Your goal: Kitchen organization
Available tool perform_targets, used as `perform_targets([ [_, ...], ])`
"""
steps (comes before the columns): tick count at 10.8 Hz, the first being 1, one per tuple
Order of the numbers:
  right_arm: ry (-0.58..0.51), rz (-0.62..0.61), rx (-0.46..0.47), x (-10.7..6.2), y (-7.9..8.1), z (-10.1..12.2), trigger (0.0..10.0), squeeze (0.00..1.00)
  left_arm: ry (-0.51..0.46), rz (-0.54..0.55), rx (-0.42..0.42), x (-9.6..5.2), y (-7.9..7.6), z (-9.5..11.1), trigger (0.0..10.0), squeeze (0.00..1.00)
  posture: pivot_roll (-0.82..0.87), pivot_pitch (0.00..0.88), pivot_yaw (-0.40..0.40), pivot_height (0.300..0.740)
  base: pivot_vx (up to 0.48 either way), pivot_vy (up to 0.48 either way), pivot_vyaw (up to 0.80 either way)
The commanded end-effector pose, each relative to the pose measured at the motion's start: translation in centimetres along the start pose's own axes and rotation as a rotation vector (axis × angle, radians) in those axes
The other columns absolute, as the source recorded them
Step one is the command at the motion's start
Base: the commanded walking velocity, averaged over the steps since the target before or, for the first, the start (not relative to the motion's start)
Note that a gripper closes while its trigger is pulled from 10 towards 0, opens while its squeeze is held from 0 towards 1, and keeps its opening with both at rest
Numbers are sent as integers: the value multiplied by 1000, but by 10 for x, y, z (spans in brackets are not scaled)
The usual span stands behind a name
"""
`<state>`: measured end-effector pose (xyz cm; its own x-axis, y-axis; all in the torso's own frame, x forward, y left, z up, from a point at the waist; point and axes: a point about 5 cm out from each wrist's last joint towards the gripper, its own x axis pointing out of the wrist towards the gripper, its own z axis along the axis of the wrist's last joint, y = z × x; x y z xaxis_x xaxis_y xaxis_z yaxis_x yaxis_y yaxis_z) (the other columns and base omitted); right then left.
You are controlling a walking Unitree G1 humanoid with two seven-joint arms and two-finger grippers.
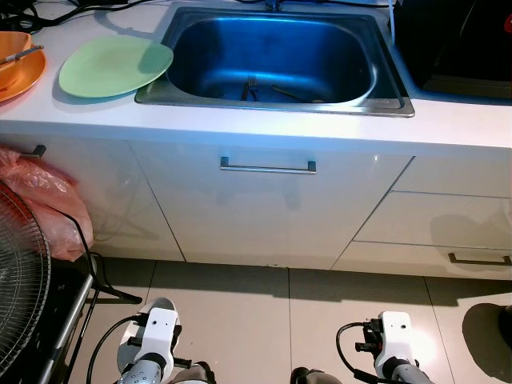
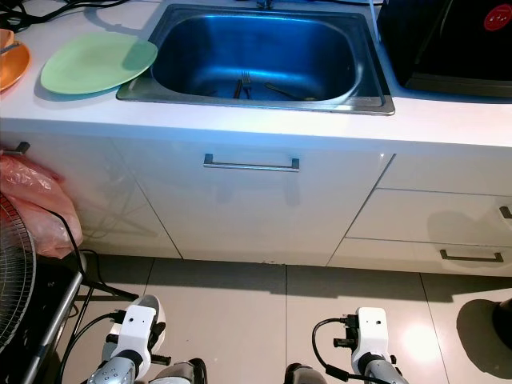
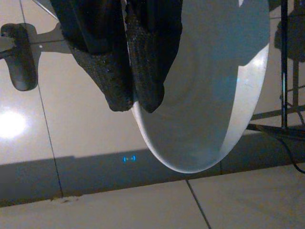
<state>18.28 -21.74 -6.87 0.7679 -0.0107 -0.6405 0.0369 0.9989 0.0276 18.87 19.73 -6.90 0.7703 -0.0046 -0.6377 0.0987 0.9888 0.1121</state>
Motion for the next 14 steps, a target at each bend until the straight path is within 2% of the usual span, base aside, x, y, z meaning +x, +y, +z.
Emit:
perform_targets([
  [1,29,-5,2,-2,-1,-6,10000,0,13,23,-10,-1,3,-3,10000,0,51,181,-2,740,0,0,0],
  [10,22,-7,-5,-1,-1,-4,10000,0,18,18,-6,-1,2,-4,10000,0,45,165,2,740,0,0,0],
  [12,-24,-10,5,2,-1,5,10000,0,-10,16,-9,1,1,3,10000,0,42,162,3,740,0,0,0],
  [14,-184,-42,32,6,-8,34,10000,0,-118,23,-23,8,2,27,10000,0,43,163,2,740,0,0,0],
])
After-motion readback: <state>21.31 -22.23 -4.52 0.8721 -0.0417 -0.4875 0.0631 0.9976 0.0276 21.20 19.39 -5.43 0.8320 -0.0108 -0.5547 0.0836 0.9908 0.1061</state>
